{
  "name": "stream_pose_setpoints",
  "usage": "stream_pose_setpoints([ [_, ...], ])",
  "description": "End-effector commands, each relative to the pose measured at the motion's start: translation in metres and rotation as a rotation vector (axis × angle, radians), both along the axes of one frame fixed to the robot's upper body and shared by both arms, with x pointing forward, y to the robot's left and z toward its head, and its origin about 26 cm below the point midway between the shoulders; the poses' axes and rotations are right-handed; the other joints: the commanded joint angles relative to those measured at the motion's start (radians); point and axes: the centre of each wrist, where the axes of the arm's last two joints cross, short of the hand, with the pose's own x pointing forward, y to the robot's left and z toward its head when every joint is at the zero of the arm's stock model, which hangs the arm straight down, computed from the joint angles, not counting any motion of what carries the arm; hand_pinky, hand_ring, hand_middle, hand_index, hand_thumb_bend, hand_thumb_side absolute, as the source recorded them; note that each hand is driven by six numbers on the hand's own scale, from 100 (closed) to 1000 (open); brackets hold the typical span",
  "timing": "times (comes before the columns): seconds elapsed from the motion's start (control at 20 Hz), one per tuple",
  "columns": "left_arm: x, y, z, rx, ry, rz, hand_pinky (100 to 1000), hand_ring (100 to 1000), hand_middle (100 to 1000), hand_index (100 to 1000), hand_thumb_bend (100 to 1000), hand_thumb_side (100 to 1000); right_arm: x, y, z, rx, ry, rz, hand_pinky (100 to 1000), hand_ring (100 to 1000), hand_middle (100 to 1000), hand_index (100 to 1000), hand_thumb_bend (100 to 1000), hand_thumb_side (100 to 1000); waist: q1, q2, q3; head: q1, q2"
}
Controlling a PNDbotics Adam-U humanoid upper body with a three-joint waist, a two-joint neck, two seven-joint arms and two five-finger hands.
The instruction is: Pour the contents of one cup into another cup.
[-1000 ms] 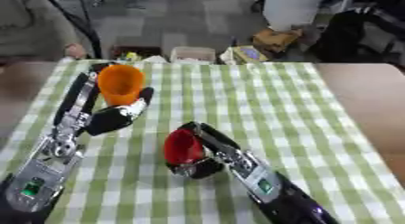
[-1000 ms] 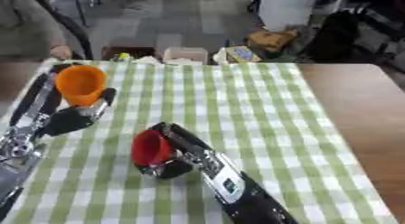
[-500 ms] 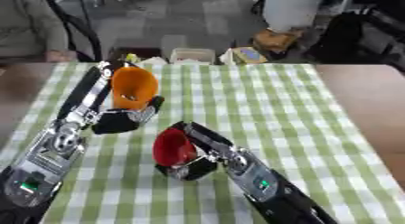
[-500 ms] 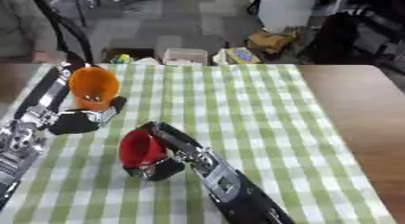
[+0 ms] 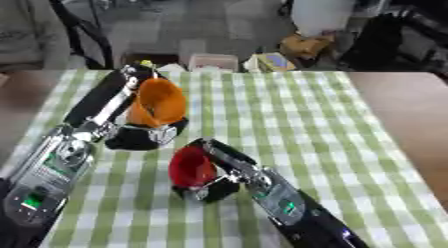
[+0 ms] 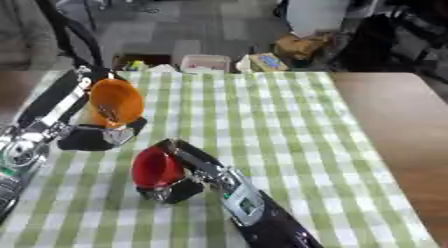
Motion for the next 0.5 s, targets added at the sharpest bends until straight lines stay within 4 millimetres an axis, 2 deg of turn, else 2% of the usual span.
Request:
stream_pose_setpoints([
  [0.05,-0.0030,0.0021,0.0161,0.059,-0.063,-0.007,426,446,367,582,100,186,0.0025,0.0026,0.0047,0.012,-0.016,0.002,567,427,366,584,100,100,0.004,-0.016,0.000,-0.003,-0.012],
  [0.5,-0.0068,0.0038,0.0184,0.136,-0.081,-0.013,429,435,358,572,100,176,0.0033,0.0007,0.0023,0.011,-0.012,-0.006,567,427,366,584,100,100,0.005,-0.017,0.000,-0.005,-0.011],
])
